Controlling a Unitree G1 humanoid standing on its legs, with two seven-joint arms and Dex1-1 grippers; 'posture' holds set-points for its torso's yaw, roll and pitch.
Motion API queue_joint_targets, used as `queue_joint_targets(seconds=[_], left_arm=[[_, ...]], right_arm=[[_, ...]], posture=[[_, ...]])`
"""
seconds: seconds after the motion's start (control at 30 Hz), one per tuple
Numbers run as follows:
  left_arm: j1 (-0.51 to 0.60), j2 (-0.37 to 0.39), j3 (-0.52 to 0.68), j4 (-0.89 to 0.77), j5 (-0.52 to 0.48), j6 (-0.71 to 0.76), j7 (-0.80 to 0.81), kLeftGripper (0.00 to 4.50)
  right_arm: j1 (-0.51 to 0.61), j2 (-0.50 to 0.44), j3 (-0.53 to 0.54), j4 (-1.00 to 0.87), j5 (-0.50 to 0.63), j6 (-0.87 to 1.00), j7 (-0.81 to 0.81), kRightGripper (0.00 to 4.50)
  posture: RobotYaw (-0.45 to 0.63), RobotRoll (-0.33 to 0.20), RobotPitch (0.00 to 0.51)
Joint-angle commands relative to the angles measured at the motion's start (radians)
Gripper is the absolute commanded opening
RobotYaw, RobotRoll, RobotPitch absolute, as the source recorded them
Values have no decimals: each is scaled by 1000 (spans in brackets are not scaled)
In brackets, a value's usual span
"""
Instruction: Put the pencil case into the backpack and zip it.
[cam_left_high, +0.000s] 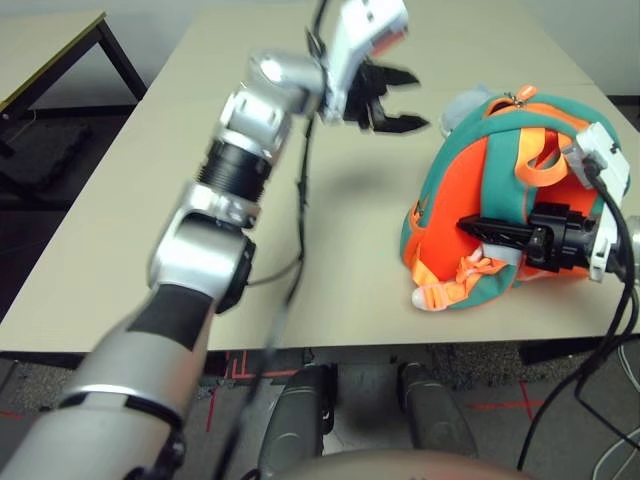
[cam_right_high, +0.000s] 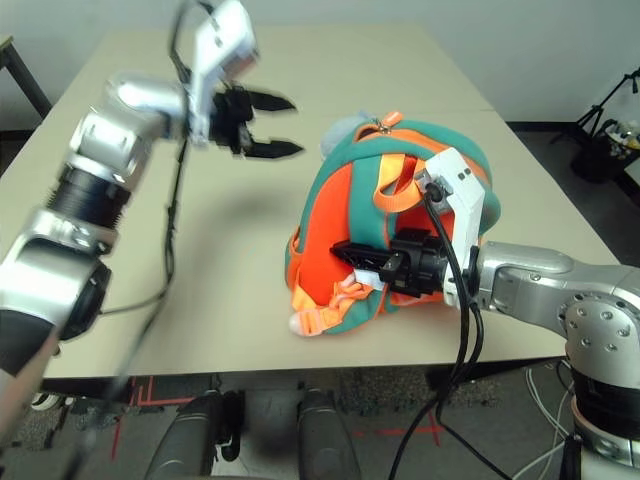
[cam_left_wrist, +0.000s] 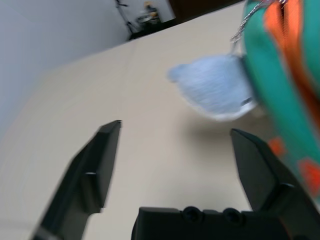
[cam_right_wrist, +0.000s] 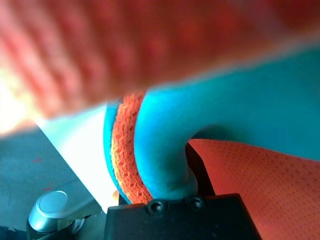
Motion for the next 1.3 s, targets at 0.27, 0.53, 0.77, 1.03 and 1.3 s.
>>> queue_joint_targets(seconds=[0.27, 0.53, 0.77, 1.03, 1.3], left_arm=[[-70, -70, -126, 310, 267, -528, 196, 4500], [-88, -130, -239, 399, 463, -698, 429, 4500], [-110, -164, -270, 428, 546, -701, 595, 4500], [-111, -196, -301, 434, 599, -749, 662, 4500], [-102, -212, -292, 440, 594, -769, 651, 3614]], right_arm=[[-3, 7, 23, -16, 4, 26, -2, 81], [22, 11, 2, -40, 34, 31, -34, 81], [41, 14, -6, -55, 59, 26, -62, 81], [33, 21, 12, -52, 66, 20, -77, 81], [32, 27, 16, -53, 63, 17, -81, 81]], posture=[[-45, 0, 151], [-79, 0, 156], [-93, 0, 159], [-91, 0, 158], [-97, 0, 158]])
